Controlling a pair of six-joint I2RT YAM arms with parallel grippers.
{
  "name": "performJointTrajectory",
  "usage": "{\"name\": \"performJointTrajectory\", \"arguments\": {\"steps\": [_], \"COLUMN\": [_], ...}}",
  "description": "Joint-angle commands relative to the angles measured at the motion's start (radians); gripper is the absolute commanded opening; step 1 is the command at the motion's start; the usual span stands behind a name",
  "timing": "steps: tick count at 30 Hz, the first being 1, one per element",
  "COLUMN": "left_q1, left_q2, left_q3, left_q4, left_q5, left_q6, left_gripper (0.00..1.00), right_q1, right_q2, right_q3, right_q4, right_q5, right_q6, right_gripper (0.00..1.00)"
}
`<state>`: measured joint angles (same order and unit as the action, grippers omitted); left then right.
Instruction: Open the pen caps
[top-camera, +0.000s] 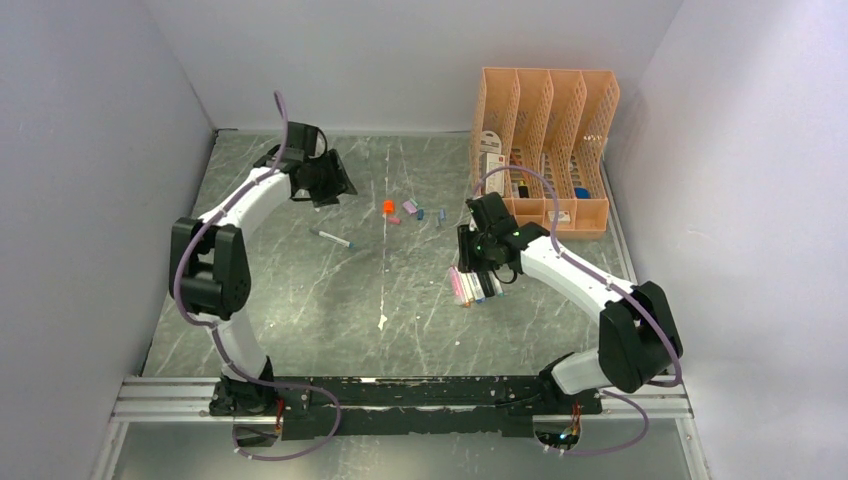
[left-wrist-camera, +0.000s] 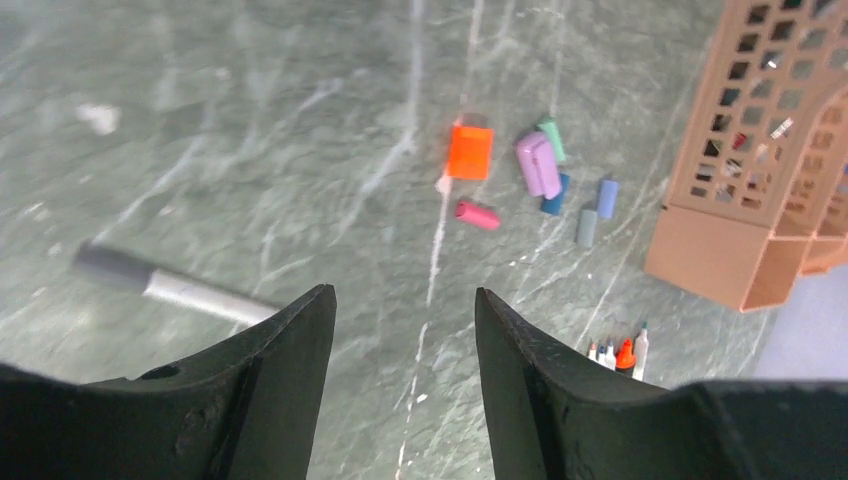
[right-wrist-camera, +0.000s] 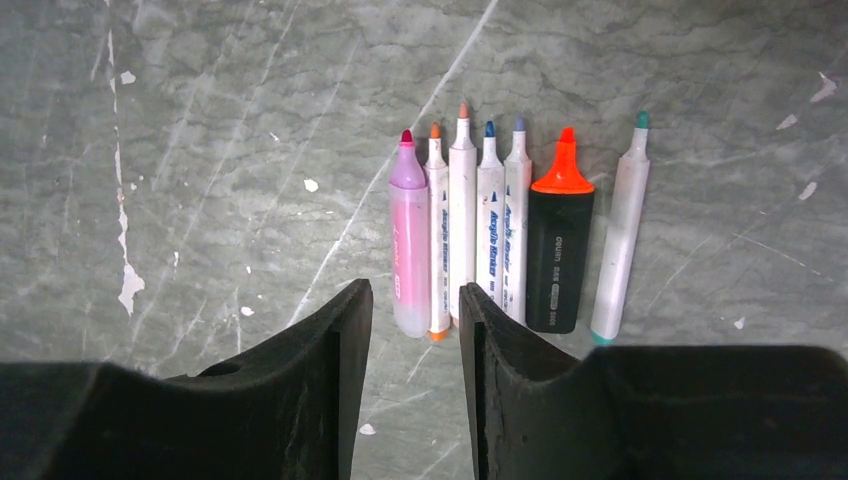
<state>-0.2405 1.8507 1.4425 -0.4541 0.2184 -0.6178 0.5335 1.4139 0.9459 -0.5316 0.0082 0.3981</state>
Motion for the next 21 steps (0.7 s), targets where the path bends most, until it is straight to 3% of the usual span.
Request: {"name": "performJointTrajectory", "arguments": {"steps": [1, 12, 21], "left_q1": [0.025, 0.075, 0.075], "left_q2": [-0.004, 0.083, 0.206], "left_q3": [-0.007, -0.038, -0.06], "left_q4": [-0.22, -0.256, -0.225], "left_q5": [-0.168, -0.27, -0.276], "left_q6": [-0.078, -0.25, -0.278], "left_gripper": [0.64, 0.62, 0.54], "right_q1": [0.003, 0.005, 0.006], "right_q2": [-0.015, -0.029, -0.039], "right_q3": [-0.019, -0.028, -0.05], "right_q4": [0.036, 0.061, 0.079], "right_q5": [-0.037, -0.091, -0.111], "right_q6": [-0.016, -0.013, -0.004], "right_gripper": [0.38, 0.38, 0.38]}}
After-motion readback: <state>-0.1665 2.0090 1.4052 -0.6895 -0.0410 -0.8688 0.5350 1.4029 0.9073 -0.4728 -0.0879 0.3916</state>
